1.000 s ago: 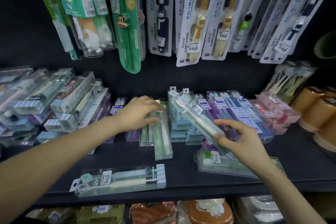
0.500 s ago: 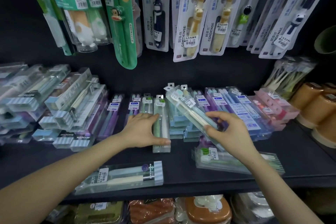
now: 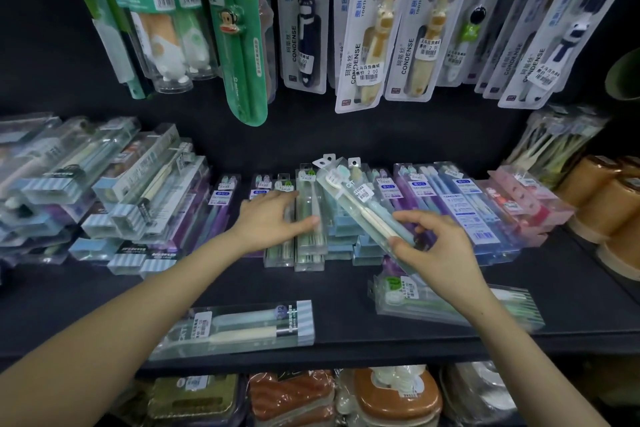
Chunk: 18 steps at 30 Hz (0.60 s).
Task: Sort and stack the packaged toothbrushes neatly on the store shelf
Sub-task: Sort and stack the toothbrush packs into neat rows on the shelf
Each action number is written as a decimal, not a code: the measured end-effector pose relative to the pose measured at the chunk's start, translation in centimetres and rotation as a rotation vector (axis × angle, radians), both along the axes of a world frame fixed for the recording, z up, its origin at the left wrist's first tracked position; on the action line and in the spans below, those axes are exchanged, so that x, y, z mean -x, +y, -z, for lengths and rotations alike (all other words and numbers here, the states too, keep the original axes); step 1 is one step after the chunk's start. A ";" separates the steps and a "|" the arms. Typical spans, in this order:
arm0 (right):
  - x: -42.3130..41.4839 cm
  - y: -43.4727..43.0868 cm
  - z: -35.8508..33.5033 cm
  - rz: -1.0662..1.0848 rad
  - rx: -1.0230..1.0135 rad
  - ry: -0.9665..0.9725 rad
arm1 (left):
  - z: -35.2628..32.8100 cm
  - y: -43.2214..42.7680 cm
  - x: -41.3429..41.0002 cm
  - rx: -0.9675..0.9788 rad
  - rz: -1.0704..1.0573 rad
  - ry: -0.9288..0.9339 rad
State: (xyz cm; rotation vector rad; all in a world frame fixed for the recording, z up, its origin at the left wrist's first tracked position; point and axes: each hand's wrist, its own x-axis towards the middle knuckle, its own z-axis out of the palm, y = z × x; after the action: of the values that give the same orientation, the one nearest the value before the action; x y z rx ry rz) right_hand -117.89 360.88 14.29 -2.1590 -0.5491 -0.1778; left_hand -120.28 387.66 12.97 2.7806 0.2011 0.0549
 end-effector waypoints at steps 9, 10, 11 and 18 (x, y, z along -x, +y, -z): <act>3.1 0.6 -0.5 -0.202 0.180 -0.057 | 1.0 3.6 13.1 0.097 0.195 0.031; 3.6 1.2 -0.3 -0.230 0.227 -0.087 | 1.6 4.0 14.0 0.061 0.195 0.053; 4.0 1.9 -0.1 -0.254 0.263 -0.125 | 2.3 4.3 14.7 0.023 0.195 0.056; 5.2 7.2 1.2 -0.389 0.417 -0.349 | 4.5 5.2 18.5 -0.208 0.127 -0.316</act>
State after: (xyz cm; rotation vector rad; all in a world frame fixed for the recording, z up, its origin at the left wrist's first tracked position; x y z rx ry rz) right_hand -123.12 368.06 13.10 -2.3771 -1.2885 -0.2432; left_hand -138.81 392.89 8.45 2.9314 -0.0653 0.5052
